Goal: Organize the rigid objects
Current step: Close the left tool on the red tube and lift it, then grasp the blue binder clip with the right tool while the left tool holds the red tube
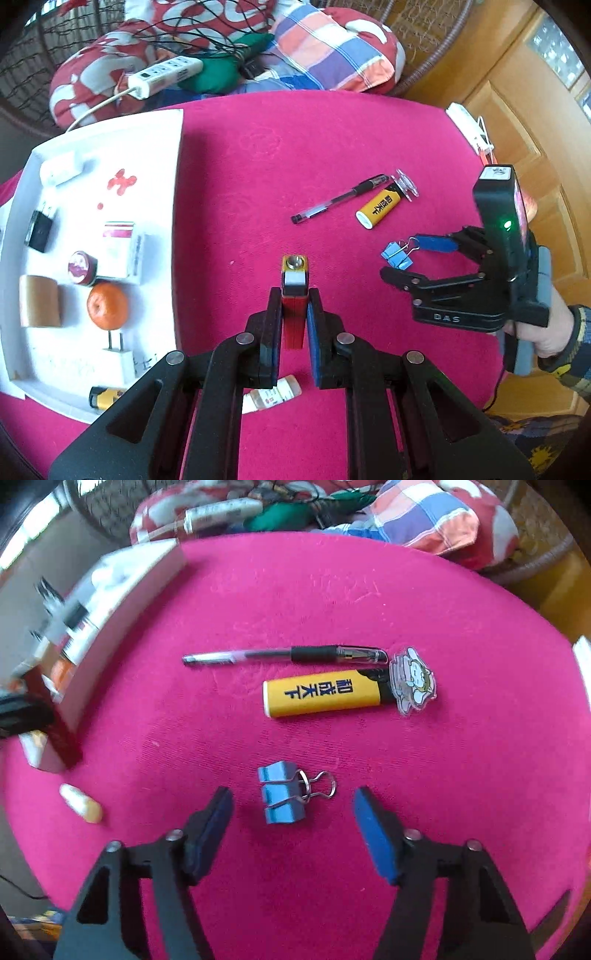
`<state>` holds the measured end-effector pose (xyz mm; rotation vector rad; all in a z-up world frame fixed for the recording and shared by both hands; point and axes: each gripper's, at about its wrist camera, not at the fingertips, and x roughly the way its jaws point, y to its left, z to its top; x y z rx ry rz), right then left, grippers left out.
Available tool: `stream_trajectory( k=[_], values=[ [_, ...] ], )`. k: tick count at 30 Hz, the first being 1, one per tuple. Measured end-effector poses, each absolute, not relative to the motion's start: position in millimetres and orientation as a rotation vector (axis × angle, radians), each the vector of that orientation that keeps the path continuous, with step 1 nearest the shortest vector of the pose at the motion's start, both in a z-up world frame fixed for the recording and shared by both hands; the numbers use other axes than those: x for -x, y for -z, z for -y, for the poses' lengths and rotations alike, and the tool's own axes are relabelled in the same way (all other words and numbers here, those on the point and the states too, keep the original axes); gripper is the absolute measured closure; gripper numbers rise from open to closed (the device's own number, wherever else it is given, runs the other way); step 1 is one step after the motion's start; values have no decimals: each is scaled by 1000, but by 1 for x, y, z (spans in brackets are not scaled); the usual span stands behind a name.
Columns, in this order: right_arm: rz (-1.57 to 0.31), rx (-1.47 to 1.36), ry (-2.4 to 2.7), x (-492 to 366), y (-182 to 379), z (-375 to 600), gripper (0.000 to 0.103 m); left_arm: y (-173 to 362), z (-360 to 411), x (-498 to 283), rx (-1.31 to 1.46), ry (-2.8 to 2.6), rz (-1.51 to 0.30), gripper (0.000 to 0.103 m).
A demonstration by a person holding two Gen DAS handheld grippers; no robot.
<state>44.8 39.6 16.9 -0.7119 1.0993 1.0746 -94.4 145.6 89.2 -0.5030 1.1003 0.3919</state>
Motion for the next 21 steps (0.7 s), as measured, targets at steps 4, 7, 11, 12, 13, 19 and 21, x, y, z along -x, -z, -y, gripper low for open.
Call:
stream_trajectory(
  k=[4,7,11,12,13,19,21],
  values=[
    [-1027,799,-1101,-38,-18,-49,63,-86,-146,96,521,-398,-1100,92],
    [-1041,791,-1115,-39,-19,-48,63,-86,-147,97,535,-391,-1094,92],
    [-1064,659,-1133,-49,-37,-34,63,-96,-147,98,533,-388,-1065,92],
    [-1062,607,-1138,-54,-48,-28,63,-100,-147,99,533,-388,-1053,92],
    [-1057,554,-1142,-58,-60,-23,63,-105,-147,100,531,-391,-1038,92],
    [-907,281,-1167,-74,-157,17,63,-160,-137,103,456,-401,-900,92],
    [-833,212,-1178,-76,-191,31,63,-185,-132,107,418,-405,-836,92]
  ],
)
